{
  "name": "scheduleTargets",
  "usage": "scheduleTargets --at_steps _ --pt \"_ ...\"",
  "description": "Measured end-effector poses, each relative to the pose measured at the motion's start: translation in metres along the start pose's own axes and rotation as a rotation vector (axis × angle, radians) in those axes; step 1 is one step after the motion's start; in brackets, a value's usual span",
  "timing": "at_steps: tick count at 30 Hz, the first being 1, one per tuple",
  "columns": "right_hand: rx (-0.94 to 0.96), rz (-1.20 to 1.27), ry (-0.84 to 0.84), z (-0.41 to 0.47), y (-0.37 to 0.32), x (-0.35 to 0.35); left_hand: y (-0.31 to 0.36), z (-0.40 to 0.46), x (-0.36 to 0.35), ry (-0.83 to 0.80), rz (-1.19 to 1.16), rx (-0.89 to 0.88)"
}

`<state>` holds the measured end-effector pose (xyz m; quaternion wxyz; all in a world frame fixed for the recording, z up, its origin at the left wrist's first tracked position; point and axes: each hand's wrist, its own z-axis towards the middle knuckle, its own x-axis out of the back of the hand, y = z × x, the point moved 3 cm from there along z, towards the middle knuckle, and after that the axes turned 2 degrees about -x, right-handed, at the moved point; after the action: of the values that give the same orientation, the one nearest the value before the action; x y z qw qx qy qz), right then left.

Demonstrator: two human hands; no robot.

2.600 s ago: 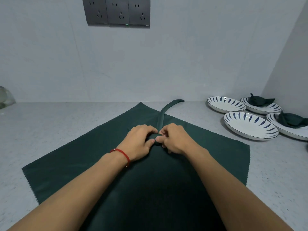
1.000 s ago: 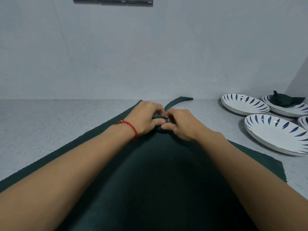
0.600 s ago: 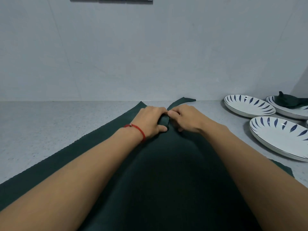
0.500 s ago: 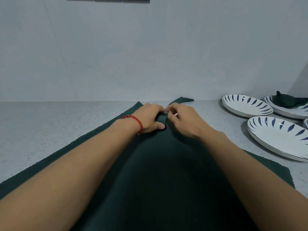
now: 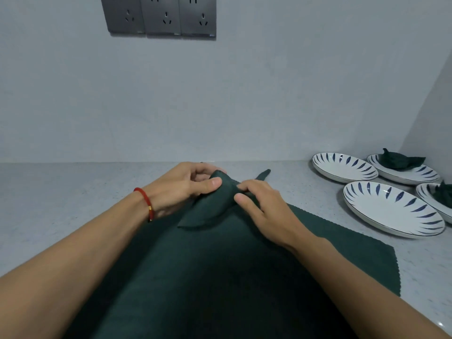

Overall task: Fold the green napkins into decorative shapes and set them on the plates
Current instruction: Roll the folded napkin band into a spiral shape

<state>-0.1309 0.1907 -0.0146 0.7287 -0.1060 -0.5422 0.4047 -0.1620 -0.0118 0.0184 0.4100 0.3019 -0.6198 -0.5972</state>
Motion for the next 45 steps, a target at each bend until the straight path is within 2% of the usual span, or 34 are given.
scheduleTargets --at_steps 4,9,13,20,24,26,28,29,30,32,36,38,42,45 --pt "0.054 0.196 0.022 -0.022 -0.047 0.012 0.001 -0.043 -0.009 -0.117 -0.429 -0.067" --pt "0.078 0.357 -0.024 -0.038 -0.078 0.013 -0.004 -0.081 -0.026 -0.356 -0.772 -0.103" --pt "0.07 0.375 -0.072 -0.046 -0.084 0.012 -0.014 -0.096 -0.037 -0.443 -0.825 -0.137" --pt "0.123 0.312 -0.116 -0.053 -0.095 0.008 -0.031 -0.091 -0.047 -0.313 -0.864 -0.069" --pt "0.152 0.297 0.011 -0.056 -0.101 0.013 -0.04 -0.085 -0.054 -0.178 -0.733 -0.034" --pt "0.141 0.174 0.097 -0.056 -0.097 0.016 -0.03 -0.083 -0.053 0.039 -0.594 -0.103" --pt "0.143 -0.114 0.205 -0.054 -0.09 0.018 -0.016 -0.087 -0.047 0.337 -0.174 -0.245" --pt "0.145 -0.271 0.257 -0.052 -0.088 0.018 -0.008 -0.091 -0.047 0.437 0.068 -0.312" --pt "0.151 -0.4 0.297 -0.05 -0.085 0.017 -0.006 -0.094 -0.051 0.479 0.258 -0.344" --pt "0.184 -0.571 0.327 -0.045 -0.081 0.01 -0.005 -0.096 -0.066 0.489 0.455 -0.315" --pt "0.261 -0.789 0.324 -0.043 -0.078 -0.009 -0.007 -0.094 -0.083 0.629 0.506 -0.28" --pt "0.272 -0.783 0.301 -0.042 -0.077 -0.014 -0.003 -0.094 -0.079 0.651 0.512 -0.266" --pt "0.356 -0.645 0.136 -0.042 -0.07 -0.011 0.001 -0.1 -0.067 0.602 0.5 -0.205" --pt "0.378 -0.531 0.056 -0.045 -0.067 -0.006 -0.001 -0.099 -0.062 0.49 0.395 -0.164"
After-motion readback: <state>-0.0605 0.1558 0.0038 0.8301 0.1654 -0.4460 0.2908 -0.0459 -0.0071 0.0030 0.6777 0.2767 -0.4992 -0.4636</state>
